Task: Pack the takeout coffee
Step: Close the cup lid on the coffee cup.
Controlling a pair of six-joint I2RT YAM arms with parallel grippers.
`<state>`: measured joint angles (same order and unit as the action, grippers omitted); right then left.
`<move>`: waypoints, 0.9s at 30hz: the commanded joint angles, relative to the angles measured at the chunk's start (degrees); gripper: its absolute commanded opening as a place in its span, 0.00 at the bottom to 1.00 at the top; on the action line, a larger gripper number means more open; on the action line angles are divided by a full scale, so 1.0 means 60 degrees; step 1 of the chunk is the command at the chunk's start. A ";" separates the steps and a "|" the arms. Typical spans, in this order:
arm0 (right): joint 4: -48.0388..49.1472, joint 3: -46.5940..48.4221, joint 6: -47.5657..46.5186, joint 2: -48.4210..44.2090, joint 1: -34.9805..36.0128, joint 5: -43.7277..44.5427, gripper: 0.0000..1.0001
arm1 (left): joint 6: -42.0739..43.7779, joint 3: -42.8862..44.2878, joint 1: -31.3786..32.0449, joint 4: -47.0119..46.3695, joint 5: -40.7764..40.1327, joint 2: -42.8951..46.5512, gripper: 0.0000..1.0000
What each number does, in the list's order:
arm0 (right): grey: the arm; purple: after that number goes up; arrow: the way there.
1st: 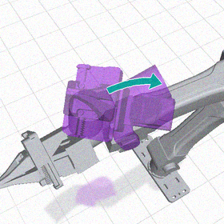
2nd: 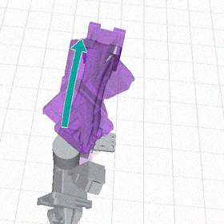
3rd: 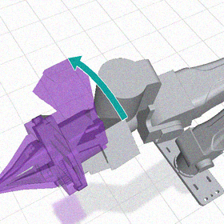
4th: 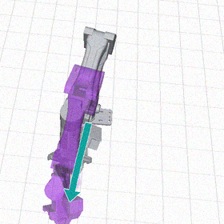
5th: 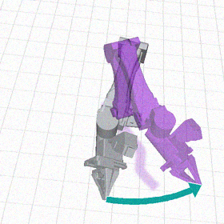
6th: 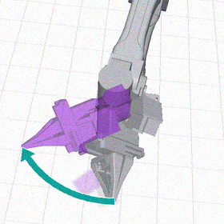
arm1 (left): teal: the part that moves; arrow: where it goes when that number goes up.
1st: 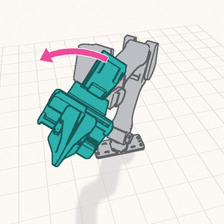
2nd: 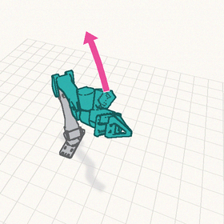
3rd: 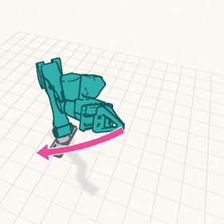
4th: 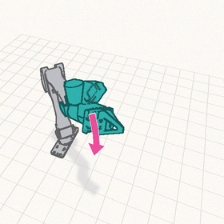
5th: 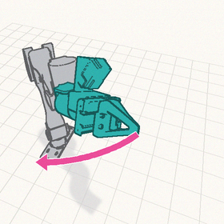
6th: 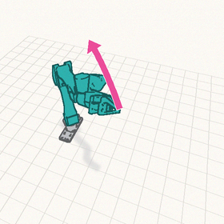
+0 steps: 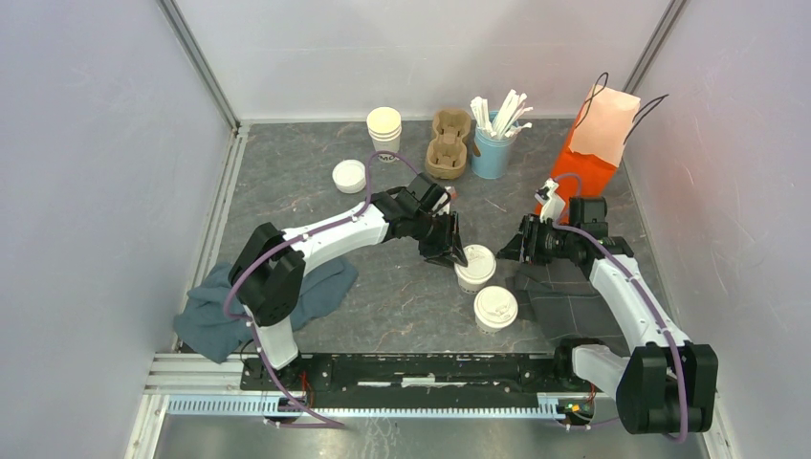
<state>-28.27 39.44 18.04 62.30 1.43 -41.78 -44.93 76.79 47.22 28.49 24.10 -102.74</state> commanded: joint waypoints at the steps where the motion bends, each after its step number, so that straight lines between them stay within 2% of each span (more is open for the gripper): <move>1: 0.0073 -0.0148 -0.0198 -0.0109 0.0005 0.0156 0.46 | 0.0326 -0.0199 -0.0019 -0.0044 -0.0190 -0.0141 0.44; 13: 0.0567 -0.0682 -0.0117 0.0078 0.0003 -0.0409 0.48 | 0.0237 -0.0279 -0.0019 -0.0166 -0.0149 -0.0082 0.43; 27: 0.0176 -0.1776 -0.1291 0.0430 0.0009 0.1381 0.47 | 0.0076 -0.1387 -0.0020 -0.0655 -0.0409 0.0021 0.39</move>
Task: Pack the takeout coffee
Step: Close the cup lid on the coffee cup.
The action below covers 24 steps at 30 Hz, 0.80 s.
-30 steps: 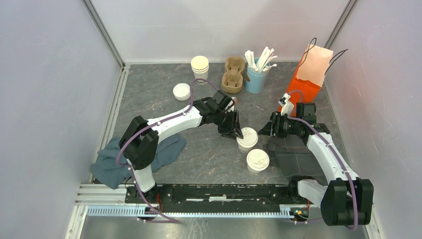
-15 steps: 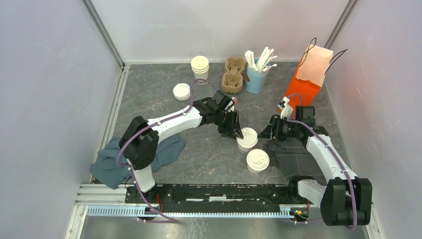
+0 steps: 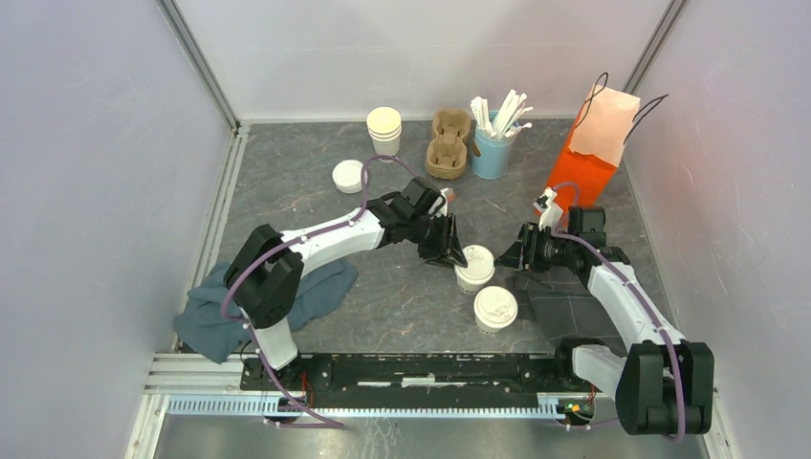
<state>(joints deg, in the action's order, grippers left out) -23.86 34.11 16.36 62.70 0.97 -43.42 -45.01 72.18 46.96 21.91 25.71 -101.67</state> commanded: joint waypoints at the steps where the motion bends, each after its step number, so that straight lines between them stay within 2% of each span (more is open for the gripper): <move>1: -0.0595 -0.0981 -0.1087 0.0394 0.0087 0.1767 0.47 | 0.0101 -0.0643 0.0025 0.0440 -0.0684 -0.0175 0.40; 5: -0.0937 -0.1027 -0.1374 0.0279 0.0107 0.2456 0.46 | 0.0105 -0.0630 0.0025 0.0443 -0.0718 -0.0183 0.39; 9: -0.1394 -0.0300 -0.1314 -0.0082 0.0159 0.2646 0.47 | 0.0118 -0.0307 0.0025 0.0602 -0.0712 -0.0176 0.39; 16: -0.0990 0.0796 -0.0172 -0.0288 0.0201 0.0961 0.48 | 0.0239 0.0545 0.0025 0.0849 -0.0546 -0.0378 0.42; 24: -0.0895 0.1917 0.0057 0.0182 0.0191 0.1117 0.48 | 0.0382 0.0458 0.0025 0.0935 -0.0515 -0.0432 0.43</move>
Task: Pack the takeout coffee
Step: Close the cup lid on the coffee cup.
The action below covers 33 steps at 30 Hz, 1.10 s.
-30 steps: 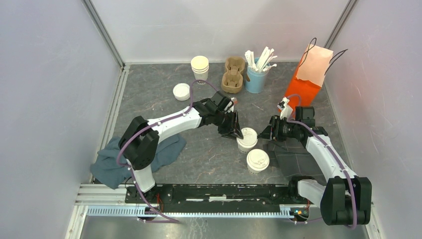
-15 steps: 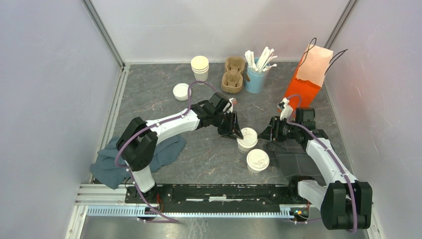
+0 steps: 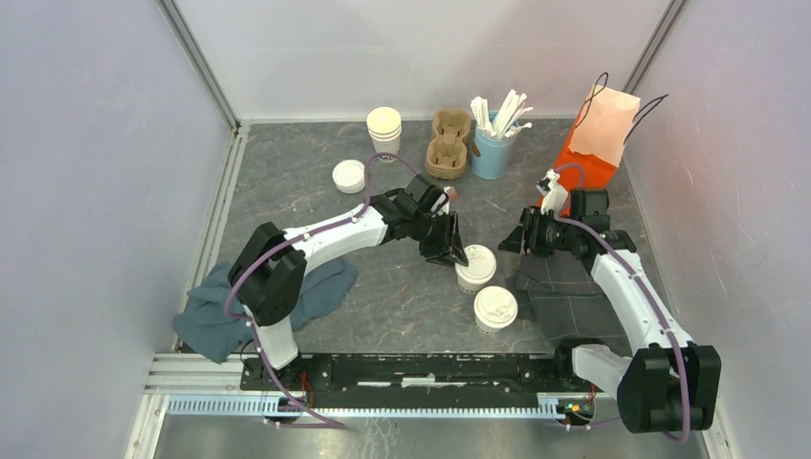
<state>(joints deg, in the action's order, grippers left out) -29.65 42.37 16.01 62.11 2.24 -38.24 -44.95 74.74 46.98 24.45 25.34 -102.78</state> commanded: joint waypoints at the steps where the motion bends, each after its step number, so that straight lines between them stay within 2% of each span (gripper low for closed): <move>1: 0.0173 0.0496 0.0164 0.0339 -0.0012 0.0111 0.48 | 0.0372 0.0005 0.0021 0.0514 -0.0447 -0.0243 0.42; 10: 0.0725 -0.0394 0.0267 0.0328 0.0004 -0.0434 0.48 | 0.0385 -0.0035 0.0029 0.0490 -0.0459 -0.0239 0.41; 21: 0.1052 -0.0770 0.0090 0.0680 0.0093 -0.0293 0.48 | 0.0328 -0.0031 0.0036 0.0420 -0.0449 -0.0311 0.41; 25: 0.1081 -0.1442 -0.0397 0.0879 0.0113 0.0389 0.48 | 0.0314 -0.0139 0.0036 0.0345 -0.0447 -0.0345 0.41; 30: 0.0434 -0.2398 -0.1211 0.0680 0.0151 0.2117 0.47 | 0.0299 -0.0261 0.0036 0.0291 -0.0480 -0.0303 0.40; 33: 0.0384 -0.2236 -0.1050 0.0487 0.0370 0.2045 0.47 | 0.0292 -0.0159 0.0036 0.0304 -0.0479 -0.0287 0.40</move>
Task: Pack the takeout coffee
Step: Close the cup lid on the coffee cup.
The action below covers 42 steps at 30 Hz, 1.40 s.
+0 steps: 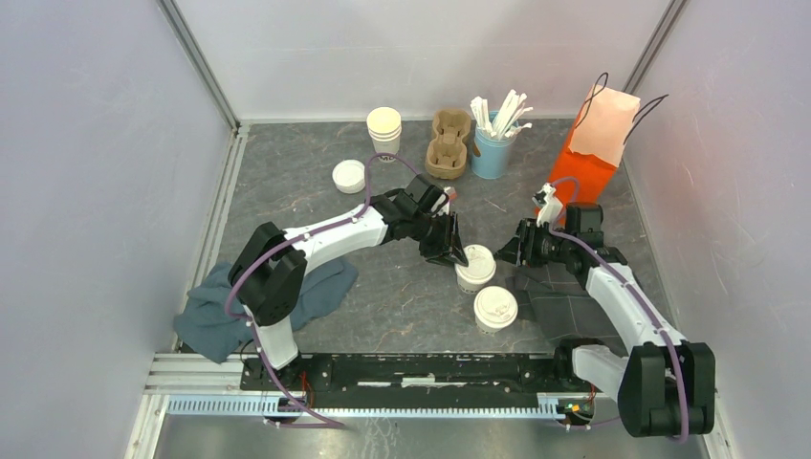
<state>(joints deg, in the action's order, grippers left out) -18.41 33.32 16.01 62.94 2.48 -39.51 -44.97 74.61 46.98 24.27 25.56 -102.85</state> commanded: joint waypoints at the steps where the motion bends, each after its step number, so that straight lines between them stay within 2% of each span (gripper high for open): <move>1: -0.1542 -0.0508 -0.0971 0.0310 0.0342 0.2020 0.47 | 0.0289 0.0000 0.0036 0.0353 -0.0487 -0.0296 0.40; 6: -0.1815 0.1139 -0.0333 0.0048 0.0337 0.0787 0.49 | 0.0314 0.0906 0.0029 0.0741 -0.0453 -0.0280 0.47; 8: -0.2185 0.1998 -0.0205 0.0021 0.0336 0.0705 0.50 | 0.0405 0.1152 0.0021 0.0849 -0.0507 -0.0301 0.48; 12: -0.3045 0.3542 -0.0520 0.0108 0.0383 0.1128 0.61 | 0.0462 0.1082 0.0021 0.0904 -0.0473 -0.0376 0.48; 16: -0.2424 0.2991 -0.0363 0.0249 0.0615 0.0378 0.69 | 0.0491 0.0962 0.0021 0.0857 -0.0440 -0.0304 0.49; 22: -0.1893 0.2137 -0.0350 0.0435 0.0939 0.0116 0.72 | 0.0491 0.1066 0.0007 0.1093 -0.1004 0.0409 0.72; 26: -0.1604 0.1814 -0.0253 0.0527 0.1006 -0.0168 0.72 | 0.0154 0.0240 0.0007 0.0855 -0.1757 0.1330 0.84; 29: -0.1501 0.1714 -0.0195 0.0537 0.1053 -0.0125 0.71 | -0.0243 -0.0491 -0.0015 0.0549 -0.1837 0.1744 0.81; 32: -0.1461 0.1670 -0.0199 0.0539 0.1080 -0.0110 0.68 | -0.0500 -0.0913 -0.0049 0.0272 -0.1623 0.1769 0.68; 35: -0.1441 0.1584 -0.0198 0.0541 0.1104 -0.0117 0.66 | -0.0525 -0.0954 -0.0067 0.0055 -0.1495 0.1618 0.61; 38: -0.1382 0.1495 -0.0179 0.0541 0.1136 -0.0125 0.63 | -0.0474 -0.0859 -0.0078 0.0005 -0.1367 0.1356 0.57; 42: -0.1339 0.1441 -0.0163 0.0555 0.1220 -0.0117 0.61 | -0.0549 -0.0908 -0.0076 -0.0242 -0.1229 0.1291 0.57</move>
<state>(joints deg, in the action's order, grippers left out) -28.77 42.26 14.87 66.39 9.23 -39.05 -46.02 68.93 46.94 26.59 16.91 -94.70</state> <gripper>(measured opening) 0.614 0.569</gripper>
